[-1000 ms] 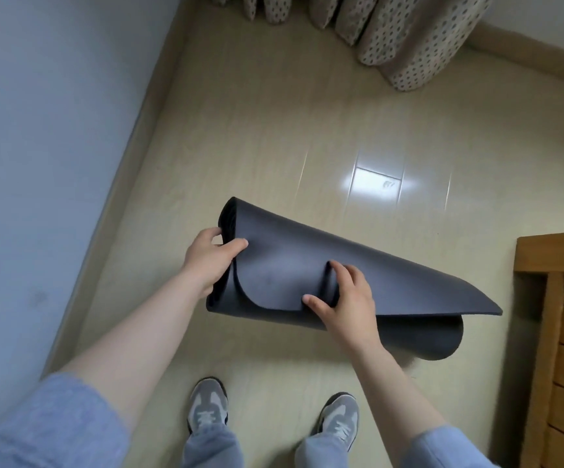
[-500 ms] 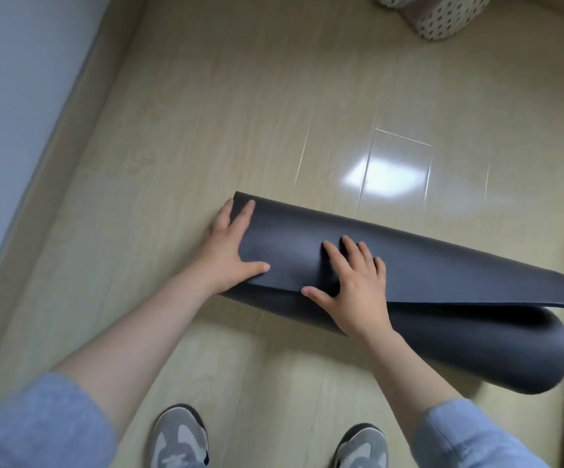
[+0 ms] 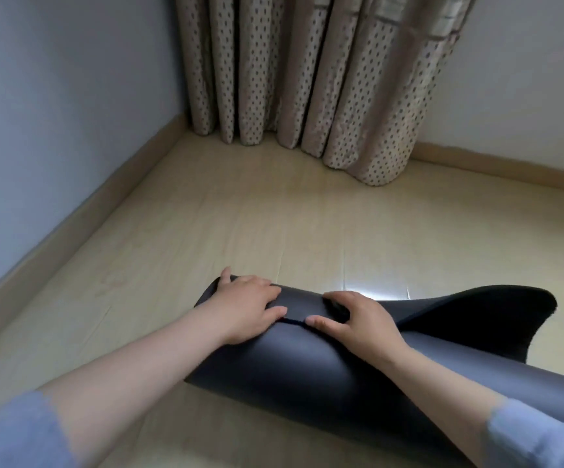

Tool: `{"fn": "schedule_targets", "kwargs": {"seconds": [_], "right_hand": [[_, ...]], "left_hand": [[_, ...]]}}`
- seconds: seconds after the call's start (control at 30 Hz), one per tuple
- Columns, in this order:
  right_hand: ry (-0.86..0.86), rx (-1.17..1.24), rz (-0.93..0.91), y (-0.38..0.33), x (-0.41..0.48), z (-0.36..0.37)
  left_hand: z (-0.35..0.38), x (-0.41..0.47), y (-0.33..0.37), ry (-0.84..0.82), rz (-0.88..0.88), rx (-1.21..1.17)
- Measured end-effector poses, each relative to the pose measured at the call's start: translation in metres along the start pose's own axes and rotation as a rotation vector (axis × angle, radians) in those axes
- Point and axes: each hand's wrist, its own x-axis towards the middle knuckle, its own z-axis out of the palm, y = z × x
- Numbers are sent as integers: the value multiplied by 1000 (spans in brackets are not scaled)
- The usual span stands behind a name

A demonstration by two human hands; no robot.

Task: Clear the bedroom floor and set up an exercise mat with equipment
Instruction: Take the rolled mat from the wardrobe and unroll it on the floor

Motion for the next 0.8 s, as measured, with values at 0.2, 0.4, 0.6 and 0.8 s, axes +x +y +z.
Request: {"fn": "schedule_targets", "kwargs": {"seconds": [0.2,0.4,0.6,0.8], "right_hand": [[69,-250,-74,38,-27,-11],[106,-184,116,96,-20,-25],[-72,58,313,131,-24,-20],[-164,66,335,150,-8,-39]], "left_hand": [[3,-13,25,-76,-71,51],[-9,13,36,119,-32,110],[-12,57,85,291,50,284],[-15,95,124,145,167,359]]}}
